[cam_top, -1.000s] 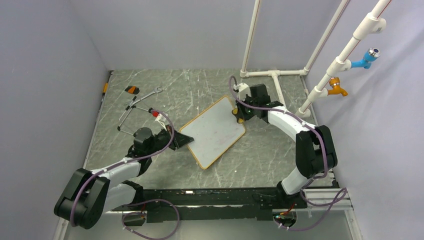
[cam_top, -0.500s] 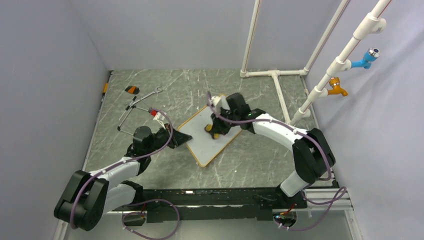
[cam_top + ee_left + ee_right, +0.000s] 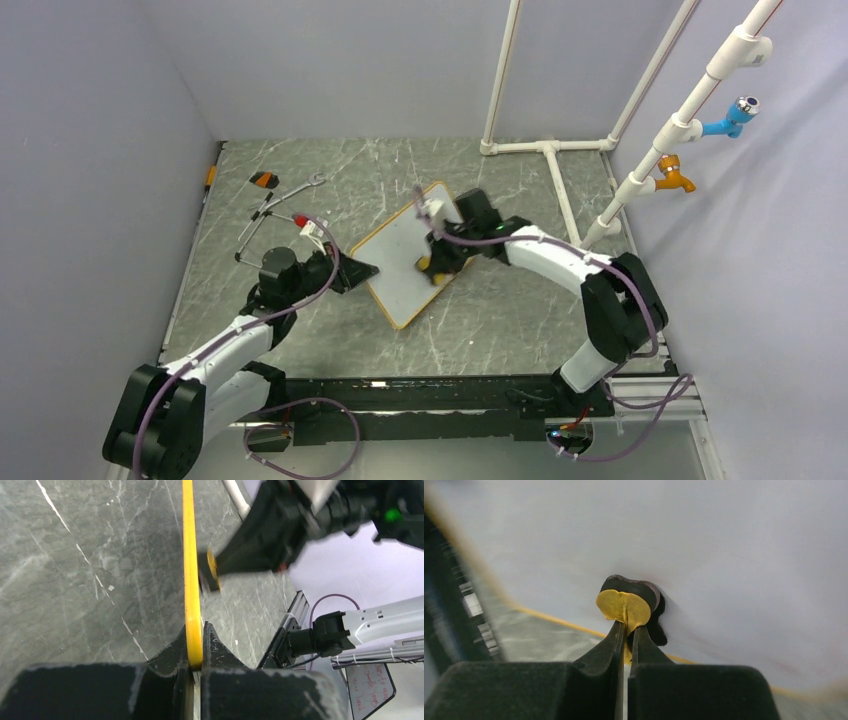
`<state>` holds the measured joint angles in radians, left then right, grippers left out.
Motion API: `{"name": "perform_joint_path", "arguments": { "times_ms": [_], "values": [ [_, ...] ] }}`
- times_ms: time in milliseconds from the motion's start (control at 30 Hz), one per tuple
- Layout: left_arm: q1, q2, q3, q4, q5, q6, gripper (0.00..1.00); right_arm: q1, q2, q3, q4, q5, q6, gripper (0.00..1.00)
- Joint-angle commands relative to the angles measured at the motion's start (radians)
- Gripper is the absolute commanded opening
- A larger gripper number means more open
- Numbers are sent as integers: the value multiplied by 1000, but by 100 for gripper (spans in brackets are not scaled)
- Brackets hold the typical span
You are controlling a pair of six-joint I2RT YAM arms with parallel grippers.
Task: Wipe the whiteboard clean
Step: Erase the whiteboard at the center of the board.
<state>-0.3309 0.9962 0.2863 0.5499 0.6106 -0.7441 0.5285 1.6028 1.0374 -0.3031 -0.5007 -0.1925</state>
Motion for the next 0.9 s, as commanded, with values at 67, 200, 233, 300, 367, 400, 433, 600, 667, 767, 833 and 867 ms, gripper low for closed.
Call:
{"name": "perform_joint_path", "arguments": {
  "times_ms": [67, 200, 233, 300, 367, 400, 433, 600, 667, 767, 833, 867],
  "values": [
    [10, -82, 114, 76, 48, 35, 0, 205, -53, 107, -41, -242, -37, 0],
    [29, -153, 157, -71, 9, 113, 0, 61, -119, 100, -22, -252, -2, 0],
    [39, -179, 185, -147, -6, 160, 0, 6, -149, 95, -31, -287, -1, 0],
    [63, -231, 252, -344, -54, 258, 0, -90, -229, 74, -46, -355, -19, 0],
    [88, -269, 300, -455, -101, 343, 0, -145, -304, 42, -45, -380, -48, 0],
    [102, -283, 321, -502, -123, 383, 0, -157, -326, 34, -51, -386, -64, 0],
    [115, -291, 341, -539, -144, 420, 0, -165, -335, 34, -63, -393, -77, 0],
    [203, -320, 441, -688, -206, 599, 0, -169, -316, 19, -59, -403, -87, 0],
    [231, -330, 496, -757, -246, 677, 0, -168, -307, 18, -69, -416, -96, 0],
    [282, -358, 528, -802, -285, 806, 0, -169, -308, 5, -63, -413, -103, 0],
    [323, -370, 526, -819, -293, 862, 0, -169, -309, -2, -61, -406, -105, 0],
    [364, -375, 522, -818, -278, 881, 0, -169, -306, -5, -59, -406, -106, 0]
  ]
}}
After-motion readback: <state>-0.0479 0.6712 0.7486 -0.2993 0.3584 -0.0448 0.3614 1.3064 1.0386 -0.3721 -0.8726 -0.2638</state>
